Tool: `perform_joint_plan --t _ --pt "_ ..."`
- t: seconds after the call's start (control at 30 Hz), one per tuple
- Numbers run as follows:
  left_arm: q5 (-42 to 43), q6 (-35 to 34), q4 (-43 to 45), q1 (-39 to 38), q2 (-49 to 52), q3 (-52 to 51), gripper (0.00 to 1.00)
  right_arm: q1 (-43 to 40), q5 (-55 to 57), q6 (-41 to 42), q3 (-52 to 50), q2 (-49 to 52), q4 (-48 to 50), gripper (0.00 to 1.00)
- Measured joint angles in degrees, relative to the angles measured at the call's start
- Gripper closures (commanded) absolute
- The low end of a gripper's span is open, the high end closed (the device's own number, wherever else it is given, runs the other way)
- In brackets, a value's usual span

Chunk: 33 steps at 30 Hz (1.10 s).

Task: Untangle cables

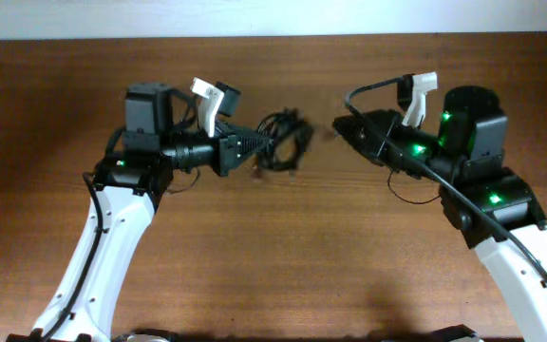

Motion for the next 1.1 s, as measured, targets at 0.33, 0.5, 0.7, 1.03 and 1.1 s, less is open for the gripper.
perform_joint_plan --t 0.33,0.5,0.7,1.03,1.1 --pt "18.8 0.9 10.7 0.5 0.1 -0.2 1.0 0.0 -1.9 -0.2 0.1 -0.5 -1.4 0.62" --pt "19.2 0.9 11.5 0.5 0.1 -0.2 1.0 0.0 -2.8 -1.2 0.1 -0.5 -4.0 0.61" --pt "19.6 1.0 13.8 0.5 0.1 -0.2 1.0 0.0 -3.0 -17.1 0.1 0.4 -10.0 0.48" --pt "19.2 1.0 14.5 -1.9 0.1 -0.2 1.0 0.0 -9.1 -30.7 0.1 0.5 -12.7 0.45" --pt "18.7 1.0 15.1 -3.4 0.1 -0.2 1.0 0.0 -9.9 -29.7 0.1 0.5 -12.7 0.45"
